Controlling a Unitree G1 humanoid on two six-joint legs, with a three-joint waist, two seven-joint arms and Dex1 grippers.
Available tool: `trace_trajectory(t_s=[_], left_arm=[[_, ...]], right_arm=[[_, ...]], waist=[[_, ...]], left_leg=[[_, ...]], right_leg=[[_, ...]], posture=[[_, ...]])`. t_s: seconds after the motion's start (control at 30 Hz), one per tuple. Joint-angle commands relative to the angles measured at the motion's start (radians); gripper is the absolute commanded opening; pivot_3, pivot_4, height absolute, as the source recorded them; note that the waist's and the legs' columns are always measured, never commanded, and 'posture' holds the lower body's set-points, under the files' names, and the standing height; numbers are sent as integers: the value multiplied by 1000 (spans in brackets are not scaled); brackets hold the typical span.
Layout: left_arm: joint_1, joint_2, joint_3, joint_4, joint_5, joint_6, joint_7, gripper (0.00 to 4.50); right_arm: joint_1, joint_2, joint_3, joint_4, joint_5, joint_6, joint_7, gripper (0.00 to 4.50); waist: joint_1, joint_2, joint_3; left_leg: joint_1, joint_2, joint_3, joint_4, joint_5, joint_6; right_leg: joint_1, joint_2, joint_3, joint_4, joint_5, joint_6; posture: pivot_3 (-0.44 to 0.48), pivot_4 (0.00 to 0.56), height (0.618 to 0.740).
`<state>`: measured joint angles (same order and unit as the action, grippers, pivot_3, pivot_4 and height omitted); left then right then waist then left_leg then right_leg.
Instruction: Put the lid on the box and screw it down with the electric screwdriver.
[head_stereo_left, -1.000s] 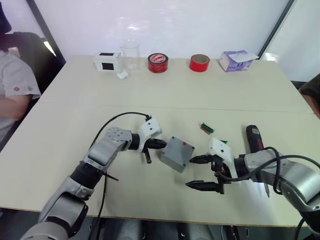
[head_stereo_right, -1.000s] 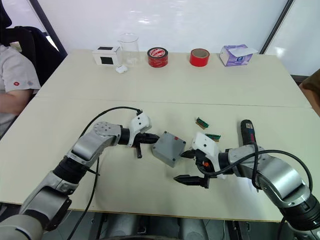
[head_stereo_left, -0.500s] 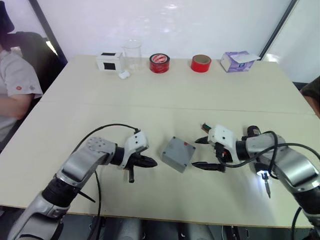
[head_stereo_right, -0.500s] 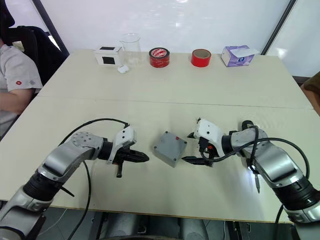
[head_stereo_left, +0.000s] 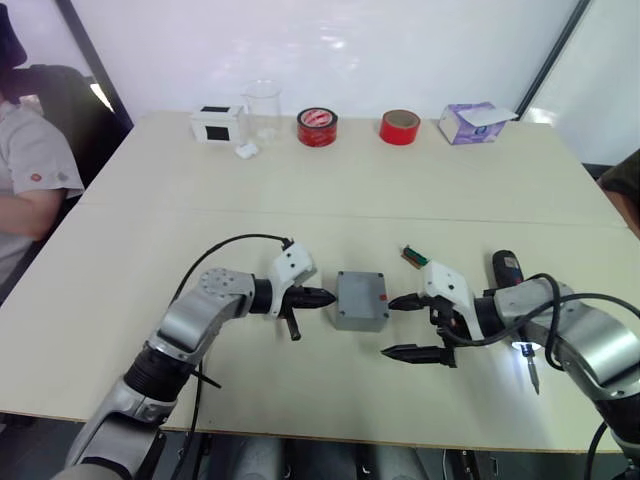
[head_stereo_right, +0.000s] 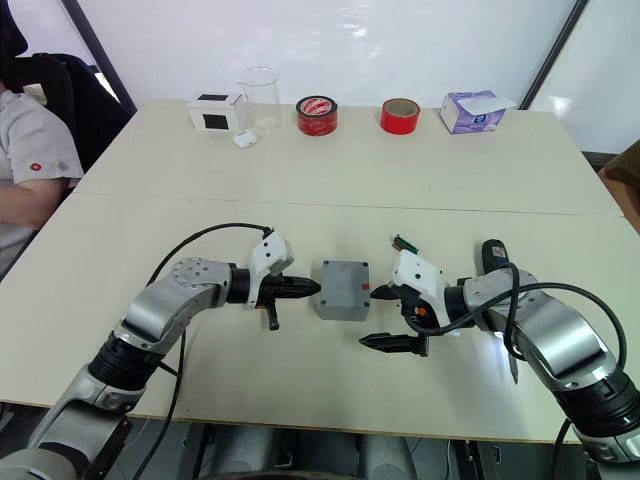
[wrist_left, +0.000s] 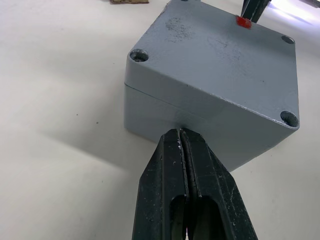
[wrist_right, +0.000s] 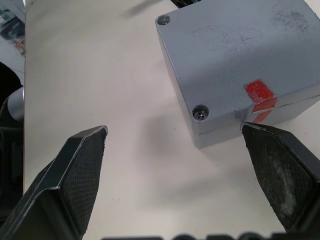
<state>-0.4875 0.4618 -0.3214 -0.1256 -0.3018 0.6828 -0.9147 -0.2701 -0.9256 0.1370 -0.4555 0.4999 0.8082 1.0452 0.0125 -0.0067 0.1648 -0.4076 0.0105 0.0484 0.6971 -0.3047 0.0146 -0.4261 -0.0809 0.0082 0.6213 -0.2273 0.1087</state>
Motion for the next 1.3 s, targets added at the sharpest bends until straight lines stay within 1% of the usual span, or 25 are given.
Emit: trace_trajectory(t_s=[0.03,0.1,0.17,0.2,0.33,0.4,0.43,0.57,0.67,0.73,0.77,0.9,0.93,1.3], left_arm=[[-21,1,6,-15,-6,-23,-23,0],[-19,6,9,-17,-8,-23,-31,0],[-18,9,18,-17,-6,-27,-29,0],[-19,12,24,-14,-6,-29,-31,0],[-26,42,77,-8,-32,-14,-43,0],[-33,57,100,-13,-54,1,-59,0],[-40,65,112,-16,-68,11,-69,0],[-85,84,158,-35,-138,67,-106,0],[-112,103,158,-57,-150,81,-114,0],[-119,114,151,-70,-143,78,-114,0],[-123,112,159,-80,-156,91,-109,0],[-127,96,183,-118,-196,128,-78,0],[-122,95,185,-127,-201,135,-71,0],[-92,101,180,-164,-224,152,-32,0]], right_arm=[[6,0,-34,-41,25,-3,-4,4484],[8,-2,-39,-34,20,-4,-10,4484],[6,6,-84,-27,56,35,-30,4484],[2,6,-113,-27,81,58,-37,4484],[-3,2,-303,-8,219,169,-68,4484],[-10,19,-353,13,253,191,-95,4484],[-19,30,-355,36,244,180,-110,4484],[-113,139,-283,228,83,27,-246,4484],[-172,197,-223,372,-19,-82,-284,4484],[-198,220,-197,438,-68,-142,-292,3960],[-212,233,-185,479,-94,-179,-298,3818],[-247,272,-133,613,-179,-308,-291,2386],[-253,282,-128,632,-189,-328,-288,1948],[-284,319,-127,734,-244,-408,-270,1948]], waist=[[0,0,0],[0,0,0],[0,0,0],[0,0,0],[0,0,0],[0,0,0],[0,0,0],[-4,-1,0],[-5,0,0],[-3,0,0],[-3,0,0],[-3,0,0],[-4,0,0],[-10,0,0]], left_leg=[[0,0,0,0,0,0],[0,0,0,0,0,0],[0,0,0,0,0,0],[0,0,0,0,0,0],[0,0,0,0,0,0],[0,1,0,0,0,0],[0,1,0,0,0,0],[0,1,1,0,0,0],[0,0,1,0,0,0],[0,0,1,0,0,0],[0,0,1,0,0,0],[0,-1,1,0,0,0],[0,-1,1,0,0,0],[1,0,1,0,0,0]], right_leg=[[0,0,0,0,0,0],[0,0,0,0,0,0],[0,0,0,0,0,0],[0,0,0,0,0,0],[0,0,0,0,0,0],[0,0,0,0,0,0],[0,0,0,0,0,0],[0,0,0,0,0,0],[0,1,1,1,0,0],[-1,1,0,2,0,0],[-1,0,0,2,0,0],[-1,0,0,3,0,0],[-1,0,0,3,0,0],[-1,0,0,4,0,0]], posture=[[0,150,740],[0,150,740],[0,150,740],[0,150,740],[0,150,740],[0,150,740],[0,150,740],[0,150,740],[0,150,740],[0,150,740],[0,150,740],[0,150,740],[0,150,740],[0,150,740]])
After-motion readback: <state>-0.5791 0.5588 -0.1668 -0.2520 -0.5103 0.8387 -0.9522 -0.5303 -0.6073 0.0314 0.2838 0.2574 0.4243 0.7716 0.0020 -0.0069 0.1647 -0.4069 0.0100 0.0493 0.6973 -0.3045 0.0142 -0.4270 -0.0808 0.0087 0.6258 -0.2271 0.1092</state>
